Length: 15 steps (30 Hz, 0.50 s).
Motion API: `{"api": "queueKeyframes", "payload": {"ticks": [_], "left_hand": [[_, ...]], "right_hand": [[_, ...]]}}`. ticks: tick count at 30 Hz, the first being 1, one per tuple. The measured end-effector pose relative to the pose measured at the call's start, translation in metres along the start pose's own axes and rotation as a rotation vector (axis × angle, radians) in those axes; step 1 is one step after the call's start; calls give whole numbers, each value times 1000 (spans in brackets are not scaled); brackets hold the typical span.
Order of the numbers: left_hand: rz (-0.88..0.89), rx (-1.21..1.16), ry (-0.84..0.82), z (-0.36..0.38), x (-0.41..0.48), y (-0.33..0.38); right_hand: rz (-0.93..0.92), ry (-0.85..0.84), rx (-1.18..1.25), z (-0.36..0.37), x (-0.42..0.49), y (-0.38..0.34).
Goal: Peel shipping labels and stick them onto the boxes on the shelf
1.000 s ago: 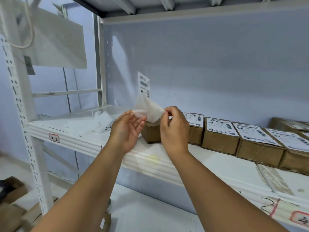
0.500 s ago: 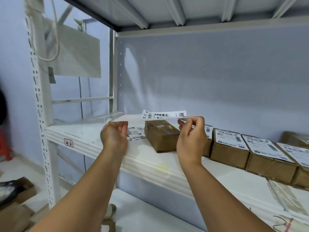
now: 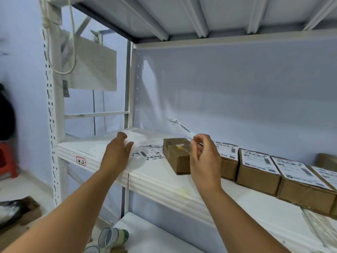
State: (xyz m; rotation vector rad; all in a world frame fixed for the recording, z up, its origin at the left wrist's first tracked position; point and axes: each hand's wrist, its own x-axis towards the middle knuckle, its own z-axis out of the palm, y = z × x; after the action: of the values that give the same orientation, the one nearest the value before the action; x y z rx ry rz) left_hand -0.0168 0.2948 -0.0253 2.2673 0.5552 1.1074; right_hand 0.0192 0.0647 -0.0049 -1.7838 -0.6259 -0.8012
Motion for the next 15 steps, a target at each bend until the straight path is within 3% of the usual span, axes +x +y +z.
{"api": "queueKeyframes", "payload": {"ticks": [5,10,15], "left_hand": [[40,105,-45,1,2,0],[35,60,-61,1,4,-5],[34,55,45,0,1,-1]], "right_hand": [[11,-45,-27,2,1,0],[15,-60,-11,1,-1,-2],[11,-35,-54,-1,0,-1]]}}
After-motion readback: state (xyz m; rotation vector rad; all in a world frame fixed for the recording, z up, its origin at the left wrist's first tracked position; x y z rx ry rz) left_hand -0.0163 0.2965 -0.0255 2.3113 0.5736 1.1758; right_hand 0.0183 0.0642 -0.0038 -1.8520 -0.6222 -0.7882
